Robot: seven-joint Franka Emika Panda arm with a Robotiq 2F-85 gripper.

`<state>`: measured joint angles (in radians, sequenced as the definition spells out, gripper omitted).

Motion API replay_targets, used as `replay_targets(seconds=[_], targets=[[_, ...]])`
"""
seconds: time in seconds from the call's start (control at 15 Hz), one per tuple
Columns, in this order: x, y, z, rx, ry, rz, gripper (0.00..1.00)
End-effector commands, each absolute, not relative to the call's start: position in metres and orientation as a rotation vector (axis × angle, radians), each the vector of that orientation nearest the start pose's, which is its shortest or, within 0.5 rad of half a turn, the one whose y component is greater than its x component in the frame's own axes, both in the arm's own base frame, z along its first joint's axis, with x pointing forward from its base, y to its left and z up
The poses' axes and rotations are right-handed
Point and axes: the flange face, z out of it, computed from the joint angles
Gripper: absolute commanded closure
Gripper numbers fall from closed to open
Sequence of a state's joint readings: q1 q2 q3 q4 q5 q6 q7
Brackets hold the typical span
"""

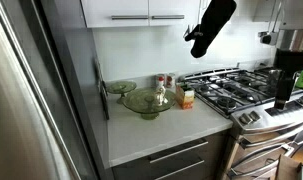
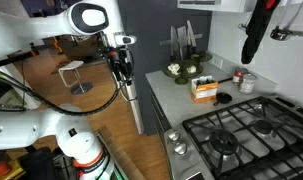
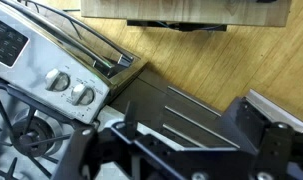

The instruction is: Swap the bulbs of garlic on the holder

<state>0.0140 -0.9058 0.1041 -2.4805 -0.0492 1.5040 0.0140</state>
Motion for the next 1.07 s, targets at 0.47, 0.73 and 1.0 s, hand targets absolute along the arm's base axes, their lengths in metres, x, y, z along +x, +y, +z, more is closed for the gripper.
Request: replay_targets(seconds=[0.47, 0.73, 1.0], targets=[[0.299, 0.056, 0.557, -3.301, -0.161, 0.022, 0.0], [0.365, 0.115, 0.553, -3.255, -0.183, -0.285, 0.0], [0.435, 0.172, 0.552, -3.196, -0.067, -0.543, 0.0]])
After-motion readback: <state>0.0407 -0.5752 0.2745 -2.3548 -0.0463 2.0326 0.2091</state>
